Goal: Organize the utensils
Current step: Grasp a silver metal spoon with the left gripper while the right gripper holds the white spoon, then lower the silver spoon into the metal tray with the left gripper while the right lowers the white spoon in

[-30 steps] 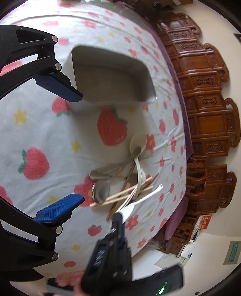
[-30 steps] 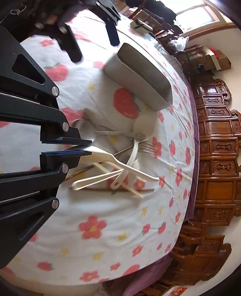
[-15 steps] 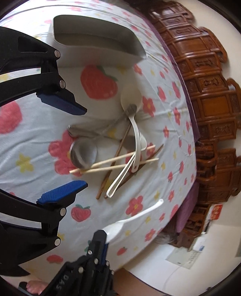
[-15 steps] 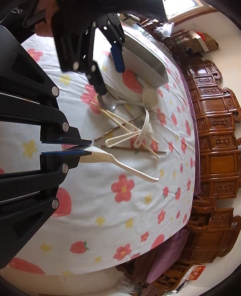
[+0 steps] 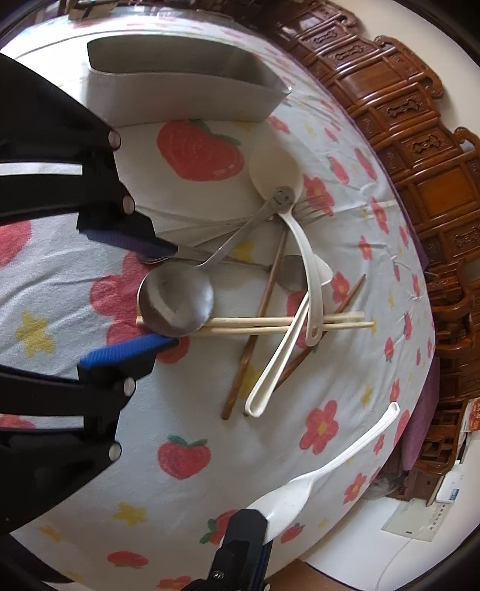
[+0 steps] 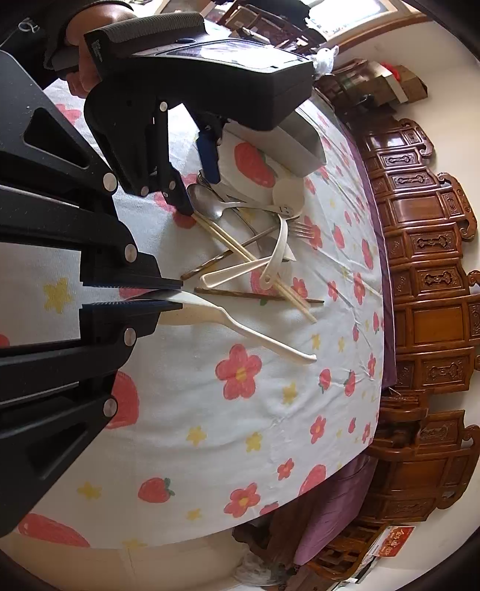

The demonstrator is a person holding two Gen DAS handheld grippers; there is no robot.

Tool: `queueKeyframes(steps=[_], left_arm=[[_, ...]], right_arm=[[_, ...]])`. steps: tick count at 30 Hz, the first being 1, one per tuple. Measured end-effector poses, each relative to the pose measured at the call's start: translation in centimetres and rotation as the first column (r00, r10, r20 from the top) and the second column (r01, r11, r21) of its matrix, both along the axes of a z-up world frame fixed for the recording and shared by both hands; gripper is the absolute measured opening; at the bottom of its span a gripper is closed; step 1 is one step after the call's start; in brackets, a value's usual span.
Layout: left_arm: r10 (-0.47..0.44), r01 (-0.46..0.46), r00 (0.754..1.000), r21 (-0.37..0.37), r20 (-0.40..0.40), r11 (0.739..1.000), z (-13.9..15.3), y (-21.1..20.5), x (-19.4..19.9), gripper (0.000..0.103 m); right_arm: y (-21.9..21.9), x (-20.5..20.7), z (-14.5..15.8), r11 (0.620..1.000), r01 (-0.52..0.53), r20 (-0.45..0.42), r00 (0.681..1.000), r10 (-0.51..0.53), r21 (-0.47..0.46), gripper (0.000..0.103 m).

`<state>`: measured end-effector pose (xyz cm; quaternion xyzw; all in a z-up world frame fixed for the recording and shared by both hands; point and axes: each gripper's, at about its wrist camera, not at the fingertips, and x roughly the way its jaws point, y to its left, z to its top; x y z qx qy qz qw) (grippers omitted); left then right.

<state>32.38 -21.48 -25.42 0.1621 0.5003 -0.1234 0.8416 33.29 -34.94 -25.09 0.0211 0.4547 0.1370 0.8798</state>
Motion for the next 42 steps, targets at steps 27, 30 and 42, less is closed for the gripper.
queueKeyframes(steps=[27, 30, 42], left_arm=[[-0.03, 0.044, 0.994, -0.126, 0.109, 0.991, 4.1, 3.9, -3.5, 0.0], [-0.043, 0.061, 0.99, -0.132, 0.137, 0.989, 5.3, 4.2, -4.1, 0.0], [-0.034, 0.064, 0.976, -0.131, 0.217, 0.989, 10.1, 7.5, -3.8, 0.0]], right_arm=[[1.5, -0.3, -0.5, 0.999, -0.031, -0.005, 1.0, 0.031, -0.038, 0.006], [1.8, -0.3, -0.6, 0.998, -0.04, -0.007, 0.999, 0.04, -0.043, 0.006], [5.3, -1.4, 1.2, 0.992, -0.123, 0.035, 0.992, 0.124, -0.043, 0.006]])
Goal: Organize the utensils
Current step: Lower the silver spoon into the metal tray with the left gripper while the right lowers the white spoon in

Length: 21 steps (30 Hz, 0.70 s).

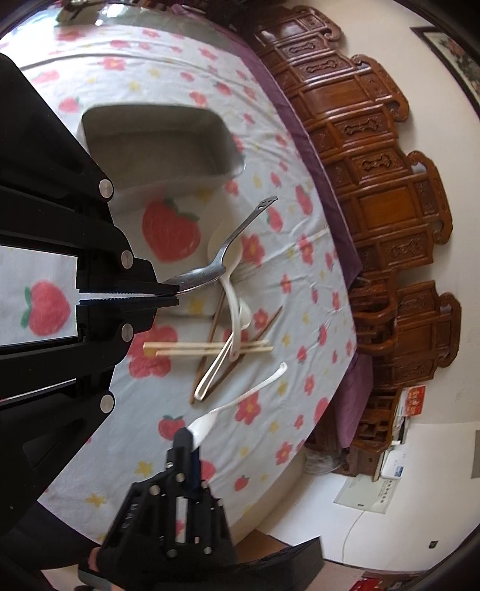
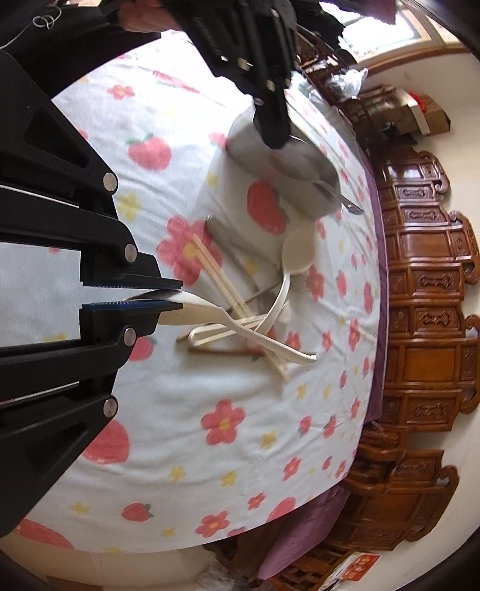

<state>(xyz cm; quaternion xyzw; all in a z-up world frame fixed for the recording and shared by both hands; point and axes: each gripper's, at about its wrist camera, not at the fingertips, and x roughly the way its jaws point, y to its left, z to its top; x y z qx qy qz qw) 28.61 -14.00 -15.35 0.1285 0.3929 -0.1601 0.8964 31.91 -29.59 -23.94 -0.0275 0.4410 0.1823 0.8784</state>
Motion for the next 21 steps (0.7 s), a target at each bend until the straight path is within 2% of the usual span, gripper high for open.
queueKeyframes(steps=[6, 12, 21], left_arm=[[0.036, -0.037, 0.999, 0.019, 0.016, 0.999, 1.2, 3.2, 0.9, 0.0], [0.046, -0.045, 0.999, 0.018, -0.02, 0.999, 0.9, 6.0, 1.7, 0.0], [0.066, -0.072, 0.993, -0.056, -0.102, 0.996, -0.6, 10.1, 2.7, 0.0]], right_arm=[[3.4, 0.2, 1.5, 0.998, -0.055, 0.026, 0.998, 0.055, 0.004, 0.006], [6.4, 0.9, 2.2, 0.996, -0.086, 0.031, 0.996, 0.086, 0.008, 0.006], [10.4, 1.2, 3.0, 0.991, -0.134, 0.034, 0.99, 0.133, 0.003, 0.006]])
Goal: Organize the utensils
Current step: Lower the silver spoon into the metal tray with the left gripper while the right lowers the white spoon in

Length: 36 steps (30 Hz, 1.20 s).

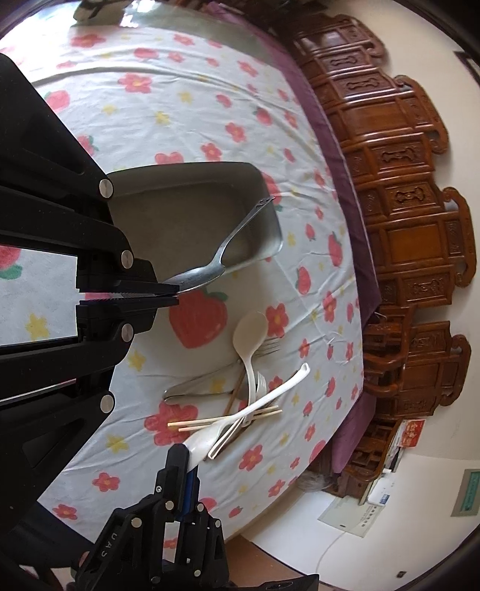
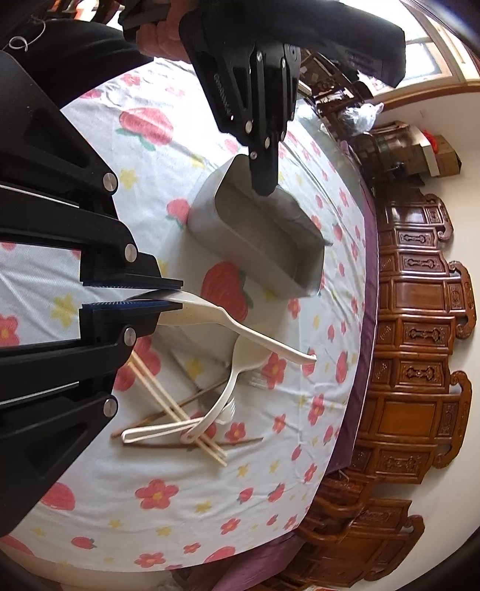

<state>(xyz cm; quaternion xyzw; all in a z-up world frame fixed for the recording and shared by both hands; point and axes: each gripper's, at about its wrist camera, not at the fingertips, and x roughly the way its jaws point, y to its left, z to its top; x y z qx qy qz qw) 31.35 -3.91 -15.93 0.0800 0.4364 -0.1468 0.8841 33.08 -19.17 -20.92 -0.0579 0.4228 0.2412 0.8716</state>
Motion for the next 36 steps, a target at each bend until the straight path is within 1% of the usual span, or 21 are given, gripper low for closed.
queueKeyframes(steps=[8, 11, 13, 22, 27, 32, 36], left_arm=[[0.005, -0.007, 0.999, -0.025, -0.052, 1.0, -1.6, 1.6, 1.3, 0.001], [0.019, -0.019, 0.998, -0.005, -0.059, 1.0, -2.1, 2.2, 1.8, 0.001], [0.03, -0.031, 0.997, -0.012, -0.07, 0.999, -2.3, 2.8, 2.1, 0.003], [0.079, -0.081, 0.996, -0.045, -0.036, 0.996, -1.0, 5.9, 1.4, 0.004], [0.116, -0.117, 0.993, -0.042, -0.024, 0.992, -0.5, 7.8, 1.2, 0.004], [0.142, -0.143, 0.99, -0.044, -0.02, 0.989, -0.1, 9.7, 0.8, 0.004], [0.158, -0.158, 0.987, -0.041, -0.017, 0.987, 0.1, 10.8, 0.6, 0.004]], right_arm=[[2.1, 0.6, -0.6, 1.0, -0.024, -0.016, 1.0, 0.024, -0.017, 0.006], [2.8, 0.8, -0.8, 0.999, -0.036, -0.023, 0.999, 0.035, -0.025, 0.006], [3.4, 1.1, -0.7, 0.999, -0.045, -0.027, 0.999, 0.044, -0.024, 0.006], [7.3, 2.7, -0.2, 0.996, -0.089, -0.026, 0.996, 0.089, -0.007, 0.006], [9.8, 4.6, -0.3, 0.993, -0.116, -0.055, 0.992, 0.117, 0.033, 0.006], [12.2, 6.0, -0.8, 0.99, -0.134, -0.076, 0.988, 0.136, 0.038, 0.006], [13.3, 6.5, -1.2, 0.988, -0.144, -0.074, 0.986, 0.148, 0.052, 0.007]])
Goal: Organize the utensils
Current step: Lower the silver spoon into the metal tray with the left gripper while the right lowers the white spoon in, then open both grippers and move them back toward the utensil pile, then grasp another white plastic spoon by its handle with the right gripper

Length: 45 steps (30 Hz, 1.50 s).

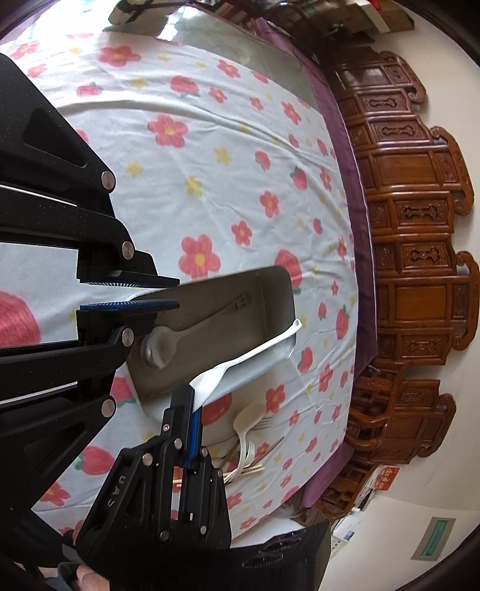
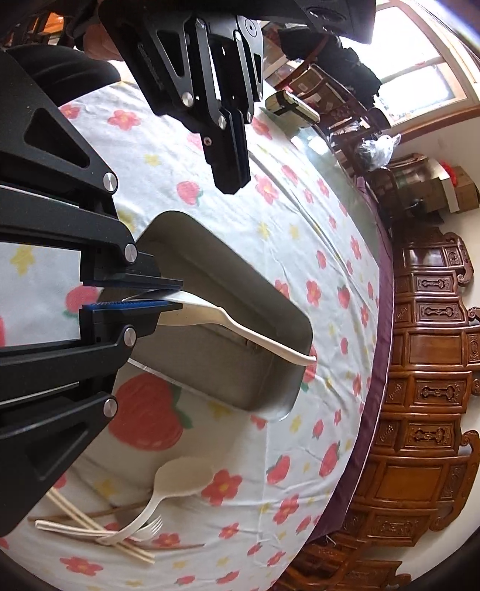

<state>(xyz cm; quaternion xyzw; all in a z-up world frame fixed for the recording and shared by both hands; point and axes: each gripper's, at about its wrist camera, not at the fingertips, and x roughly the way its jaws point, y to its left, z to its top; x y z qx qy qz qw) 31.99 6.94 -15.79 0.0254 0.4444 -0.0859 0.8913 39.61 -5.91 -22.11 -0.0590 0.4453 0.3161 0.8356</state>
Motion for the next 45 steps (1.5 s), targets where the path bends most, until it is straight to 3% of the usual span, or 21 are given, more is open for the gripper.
queueKeyframes(steps=[10, 17, 19, 23, 25, 28, 30, 33, 40, 45], left_arm=[[0.01, -0.01, 1.0, 0.012, 0.008, 1.0, 0.3, 0.1, -0.5, 0.008], [-0.025, 0.025, 0.999, 0.007, 0.029, 1.0, 0.8, -2.1, -1.5, 0.022], [-0.032, 0.032, 0.999, 0.008, 0.034, 0.999, 0.9, -2.9, -1.8, 0.04], [-0.059, 0.059, 0.998, 0.0, 0.038, 0.998, 0.8, -4.8, -2.4, 0.049], [-0.077, 0.077, 0.996, 0.001, 0.045, 0.997, 0.8, -5.9, -2.6, 0.063], [-0.106, 0.106, 0.993, -0.002, 0.046, 0.994, 0.7, -7.8, -3.0, 0.063], [-0.122, 0.122, 0.992, -0.014, 0.044, 0.992, 0.6, -8.9, -3.2, 0.063], [-0.134, 0.136, 0.99, -0.031, 0.054, 0.99, 0.5, -10.3, -3.5, 0.077], [-0.149, 0.151, 0.988, -0.051, 0.029, 0.987, -1.2, -13.0, -4.0, 0.077], [-0.158, 0.158, 0.987, -0.044, 0.007, 0.986, -2.1, -14.2, -3.9, 0.077]], right_arm=[[-2.2, -0.4, -0.3, 0.999, 0.033, 0.017, 0.999, -0.034, 0.023, 0.013], [-7.8, -2.5, 0.7, 0.995, 0.094, 0.073, 0.993, -0.096, 0.029, 0.013], [-9.9, -3.2, 0.8, 0.992, 0.123, 0.093, 0.988, -0.124, 0.016, 0.013], [-15.2, -4.9, 0.3, 0.98, 0.199, 0.122, 0.973, -0.196, -0.009, 0.013], [-17.6, -5.6, -0.2, 0.972, 0.231, 0.131, 0.965, -0.225, -0.035, 0.013], [-20.7, -5.9, -1.0, 0.959, 0.278, 0.13, 0.955, -0.268, -0.061, 0.014], [-21.9, -5.8, -1.5, 0.951, 0.299, 0.125, 0.949, -0.289, -0.073, 0.02], [-23.4, -5.2, -2.7, 0.939, 0.333, 0.112, 0.94, -0.323, -0.089, 0.025], [-24.0, -3.1, -4.7, 0.934, 0.35, 0.073, 0.936, -0.345, -0.072, 0.025], [-22.8, -0.6, -4.2, 0.943, 0.324, 0.088, 0.944, -0.317, -0.079, 0.025]])
